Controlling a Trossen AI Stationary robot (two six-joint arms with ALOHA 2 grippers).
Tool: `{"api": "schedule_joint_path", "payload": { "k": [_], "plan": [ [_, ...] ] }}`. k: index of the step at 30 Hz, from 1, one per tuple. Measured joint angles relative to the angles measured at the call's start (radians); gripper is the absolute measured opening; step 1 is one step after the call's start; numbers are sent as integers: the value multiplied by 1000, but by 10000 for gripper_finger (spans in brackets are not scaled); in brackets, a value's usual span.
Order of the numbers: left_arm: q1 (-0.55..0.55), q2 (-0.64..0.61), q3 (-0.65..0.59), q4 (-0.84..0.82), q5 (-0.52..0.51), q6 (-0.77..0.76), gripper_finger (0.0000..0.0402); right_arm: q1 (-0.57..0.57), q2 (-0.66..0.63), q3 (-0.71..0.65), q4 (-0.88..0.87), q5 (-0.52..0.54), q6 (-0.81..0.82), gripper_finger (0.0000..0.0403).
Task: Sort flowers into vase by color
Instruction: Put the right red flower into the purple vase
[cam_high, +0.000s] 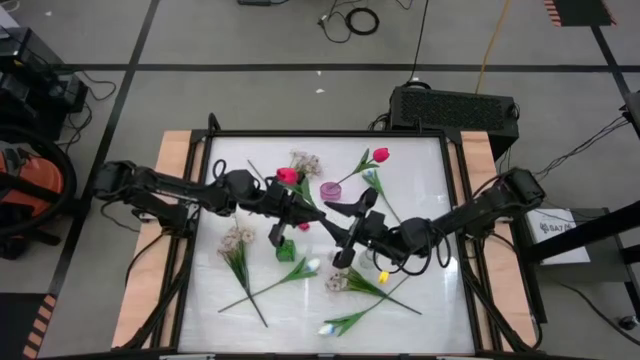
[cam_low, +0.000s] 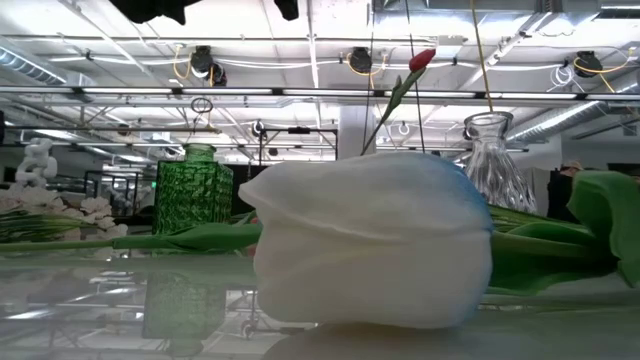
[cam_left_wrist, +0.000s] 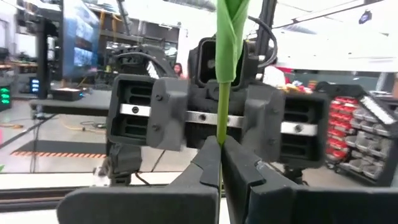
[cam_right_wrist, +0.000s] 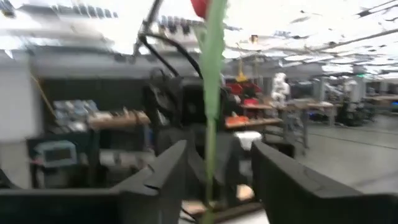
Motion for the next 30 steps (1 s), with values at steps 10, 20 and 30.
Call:
{"api": "schedule_joint_path", "payload": {
  "k": [10, 20, 30],
  "plan": [
    [121, -111, -1, -125, 66, 3, 3, 82, -174, 0, -369, 175, 42, 221],
    [230, -149, -57, -195, 105, -25, 2, 143, -316, 0, -772, 175, 235, 215],
    [335, -134, -123, -170, 93, -26, 2, 145, -337, 0, -902, 175, 280, 214]
  ]
}}
